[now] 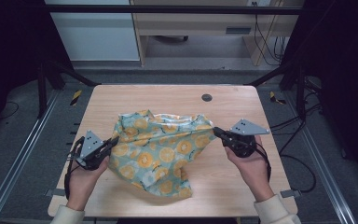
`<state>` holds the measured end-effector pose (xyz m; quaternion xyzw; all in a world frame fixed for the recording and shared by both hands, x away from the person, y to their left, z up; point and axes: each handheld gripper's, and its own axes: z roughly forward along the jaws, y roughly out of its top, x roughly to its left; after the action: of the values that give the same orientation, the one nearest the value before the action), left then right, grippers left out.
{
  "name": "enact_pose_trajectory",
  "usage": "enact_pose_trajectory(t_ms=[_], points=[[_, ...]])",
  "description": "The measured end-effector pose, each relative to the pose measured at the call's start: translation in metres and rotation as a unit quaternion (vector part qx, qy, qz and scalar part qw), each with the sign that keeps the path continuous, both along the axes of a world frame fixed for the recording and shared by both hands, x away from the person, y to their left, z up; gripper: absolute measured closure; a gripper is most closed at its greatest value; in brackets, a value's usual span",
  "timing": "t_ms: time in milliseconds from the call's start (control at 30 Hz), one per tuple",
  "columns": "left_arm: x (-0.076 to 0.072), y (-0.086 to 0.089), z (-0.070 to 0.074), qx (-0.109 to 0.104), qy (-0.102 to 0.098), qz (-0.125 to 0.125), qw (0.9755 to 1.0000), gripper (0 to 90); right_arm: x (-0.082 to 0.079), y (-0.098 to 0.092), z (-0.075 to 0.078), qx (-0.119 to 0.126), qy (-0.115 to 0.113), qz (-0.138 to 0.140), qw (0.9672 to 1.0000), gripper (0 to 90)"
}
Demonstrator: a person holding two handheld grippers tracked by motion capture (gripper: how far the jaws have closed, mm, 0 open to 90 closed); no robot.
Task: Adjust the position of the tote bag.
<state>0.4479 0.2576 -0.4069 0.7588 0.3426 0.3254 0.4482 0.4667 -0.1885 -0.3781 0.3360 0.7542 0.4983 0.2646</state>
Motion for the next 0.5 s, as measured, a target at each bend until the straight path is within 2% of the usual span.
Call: enact_pose_trajectory(t_ms=[200, 267, 333, 500], points=[[-0.009, 0.000, -0.004, -0.007, -0.007, -0.003, 0.9999, 90.0, -0.012, -0.004, -0.007, 0.014, -0.013, 0.005, 0.9998, 90.0], [-0.010, -0.001, -0.004, -0.002, -0.019, -0.003, 0.9998, 90.0, -0.014, -0.005, -0.009, 0.014, -0.016, 0.006, 0.9998, 90.0], [-0.013, -0.001, -0.003, 0.001, -0.021, -0.001, 0.9998, 90.0, -0.016, -0.006, -0.009, 0.019, -0.017, 0.006, 0.9997, 90.0], [-0.019, 0.002, -0.006, -0.007, -0.012, 0.001, 0.9999, 90.0, -0.023, -0.006, -0.013, 0.016, -0.019, 0.015, 0.9996, 90.0]])
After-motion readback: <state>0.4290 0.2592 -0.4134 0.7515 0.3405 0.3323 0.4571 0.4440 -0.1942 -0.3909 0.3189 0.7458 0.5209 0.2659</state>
